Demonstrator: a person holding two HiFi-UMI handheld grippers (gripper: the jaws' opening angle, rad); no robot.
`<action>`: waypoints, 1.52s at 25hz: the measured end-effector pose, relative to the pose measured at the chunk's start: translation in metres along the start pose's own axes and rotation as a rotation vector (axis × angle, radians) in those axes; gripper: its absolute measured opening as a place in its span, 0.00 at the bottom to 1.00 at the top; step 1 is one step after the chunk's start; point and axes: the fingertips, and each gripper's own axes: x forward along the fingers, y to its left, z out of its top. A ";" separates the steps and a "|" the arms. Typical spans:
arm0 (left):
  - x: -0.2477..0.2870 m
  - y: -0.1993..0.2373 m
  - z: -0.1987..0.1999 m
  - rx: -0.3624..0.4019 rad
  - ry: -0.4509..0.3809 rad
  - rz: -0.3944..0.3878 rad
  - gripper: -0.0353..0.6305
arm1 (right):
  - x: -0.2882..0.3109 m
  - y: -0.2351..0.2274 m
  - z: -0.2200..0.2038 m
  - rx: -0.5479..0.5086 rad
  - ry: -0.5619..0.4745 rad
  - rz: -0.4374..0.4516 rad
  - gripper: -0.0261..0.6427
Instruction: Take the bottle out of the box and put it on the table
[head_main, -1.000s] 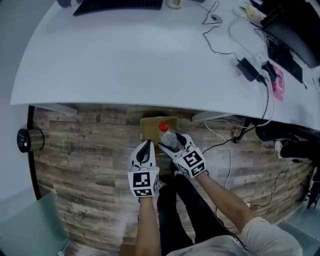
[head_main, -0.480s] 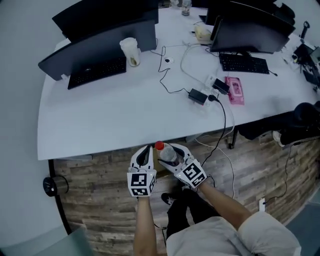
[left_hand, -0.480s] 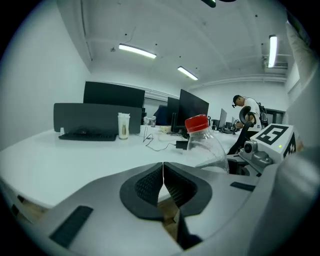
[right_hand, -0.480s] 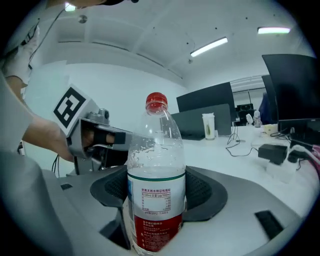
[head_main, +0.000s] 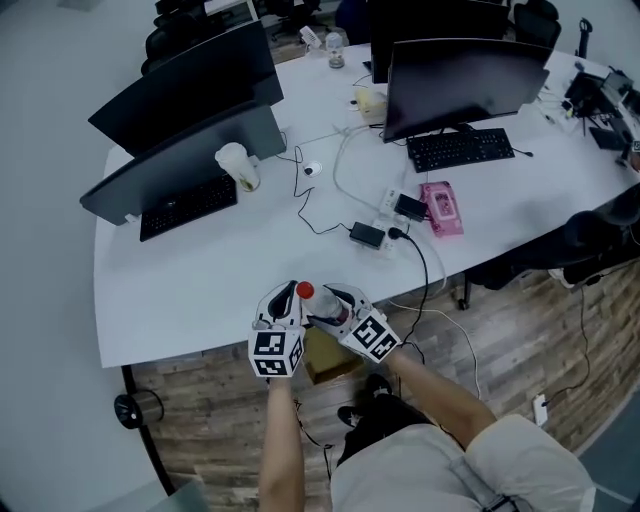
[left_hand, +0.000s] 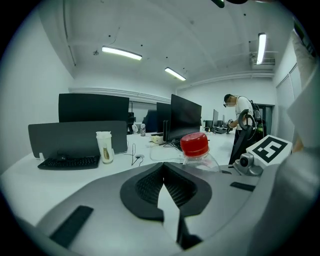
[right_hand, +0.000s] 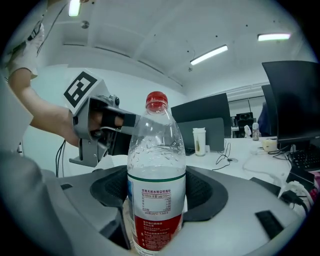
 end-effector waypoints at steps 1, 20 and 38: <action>0.006 0.001 0.004 0.004 0.003 0.002 0.08 | 0.003 -0.006 -0.001 -0.004 0.001 0.003 0.50; 0.008 -0.012 -0.018 -0.032 0.032 0.021 0.08 | 0.023 -0.040 -0.031 0.003 0.044 -0.098 0.50; -0.088 -0.012 -0.068 -0.089 0.059 0.088 0.08 | 0.009 -0.043 -0.046 0.122 0.050 -0.224 0.53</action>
